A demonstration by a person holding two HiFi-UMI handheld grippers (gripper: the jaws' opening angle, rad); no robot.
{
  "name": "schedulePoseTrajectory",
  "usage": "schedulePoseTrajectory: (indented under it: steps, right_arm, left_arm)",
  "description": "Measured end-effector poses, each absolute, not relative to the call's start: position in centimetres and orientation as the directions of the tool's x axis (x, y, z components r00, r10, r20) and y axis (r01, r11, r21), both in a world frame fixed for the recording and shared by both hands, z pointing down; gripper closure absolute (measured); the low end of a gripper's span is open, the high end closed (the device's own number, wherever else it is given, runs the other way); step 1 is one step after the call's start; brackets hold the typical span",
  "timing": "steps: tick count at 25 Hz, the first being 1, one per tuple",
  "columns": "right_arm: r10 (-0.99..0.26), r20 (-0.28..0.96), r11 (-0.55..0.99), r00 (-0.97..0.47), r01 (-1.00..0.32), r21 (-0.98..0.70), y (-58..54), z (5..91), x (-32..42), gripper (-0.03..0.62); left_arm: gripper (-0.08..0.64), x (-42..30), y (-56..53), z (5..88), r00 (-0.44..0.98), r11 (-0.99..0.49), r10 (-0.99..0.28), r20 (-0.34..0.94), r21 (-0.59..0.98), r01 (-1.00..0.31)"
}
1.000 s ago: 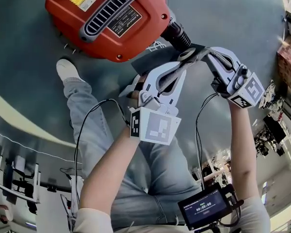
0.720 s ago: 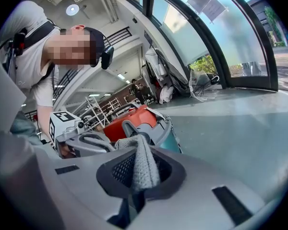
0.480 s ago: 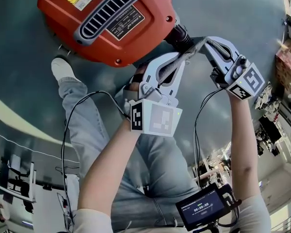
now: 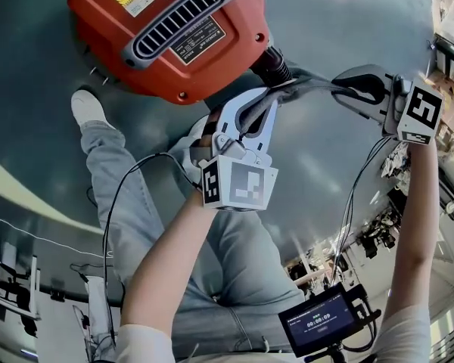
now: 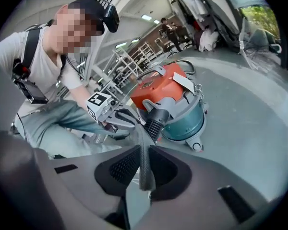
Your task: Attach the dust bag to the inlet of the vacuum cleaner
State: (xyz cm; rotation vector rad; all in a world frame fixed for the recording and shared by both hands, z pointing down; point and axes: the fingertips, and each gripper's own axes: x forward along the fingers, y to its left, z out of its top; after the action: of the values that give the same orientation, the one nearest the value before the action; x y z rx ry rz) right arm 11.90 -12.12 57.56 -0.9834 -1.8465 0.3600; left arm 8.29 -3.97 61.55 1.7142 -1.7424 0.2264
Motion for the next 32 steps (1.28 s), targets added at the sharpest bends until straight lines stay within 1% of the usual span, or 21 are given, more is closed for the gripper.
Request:
schedulePoseTrajectory:
  steps: [4, 7, 9, 11, 13, 15, 17, 20, 24, 29, 32]
  right_arm:
    - [0.732, 0.669, 0.603, -0.129, 0.580, -0.548, -13.1, 55.1, 8.7, 0.554]
    - [0.630, 0.767, 0.610, -0.120, 0.688, -0.394, -13.0, 55.4, 5.7, 0.554]
    - [0.565, 0.820, 0.585, -0.092, 0.745, -0.319, -11.9, 57.1, 4.6, 0.554]
    - [0.542, 0.841, 0.491, -0.003, 0.813, -0.313, -10.4, 58.9, 4.8, 0.554]
    - [0.495, 0.860, 0.370, 0.129, 0.864, -0.342, -10.2, 60.3, 6.2, 0.554]
    - [0.449, 0.869, 0.301, 0.207, 0.881, -0.365, -10.3, 61.2, 7.4, 0.554]
    - [0.439, 0.868, 0.280, 0.229, 0.883, -0.375, -10.0, 61.6, 8.1, 0.555]
    - [0.438, 0.873, 0.276, 0.212, 0.893, -0.356, -9.8, 61.6, 8.2, 0.555]
    - [0.450, 0.884, 0.314, 0.125, 0.905, -0.287, -10.7, 60.6, 6.3, 0.557]
    - [0.393, 0.888, 0.239, 0.237, 0.907, -0.348, -10.6, 61.0, 7.5, 0.558]
    - [0.391, 0.886, 0.245, 0.250, 0.899, -0.362, -10.5, 60.8, 7.7, 0.557]
  left_arm:
    - [0.518, 8.1, -3.9, 61.9, 0.086, 0.160, -0.817, 0.570, 0.367, -0.917]
    - [0.522, 8.2, -3.7, 62.3, 0.075, 0.165, -0.817, 0.572, 0.357, -0.919]
    - [0.522, 8.2, -3.4, 62.7, 0.071, 0.169, -0.819, 0.569, 0.358, -0.918]
    - [0.522, 8.2, -3.6, 62.8, 0.073, 0.165, -0.822, 0.565, 0.359, -0.918]
    - [0.522, 8.1, -3.9, 62.5, 0.074, 0.164, -0.824, 0.562, 0.360, -0.918]
    - [0.522, 8.0, -4.1, 62.2, 0.068, 0.170, -0.826, 0.560, 0.362, -0.916]
    - [0.522, 7.9, -4.2, 62.1, 0.064, 0.177, -0.826, 0.560, 0.365, -0.914]
    - [0.521, 7.9, -4.2, 62.1, 0.054, 0.186, -0.826, 0.561, 0.362, -0.914]
    - [0.520, 7.9, -4.3, 62.0, 0.071, 0.167, -0.828, 0.556, 0.367, -0.915]
    - [0.520, 7.8, -4.3, 61.9, 0.071, 0.168, -0.827, 0.558, 0.366, -0.915]
    - [0.520, 7.7, -4.3, 61.8, 0.069, 0.170, -0.830, 0.554, 0.367, -0.914]
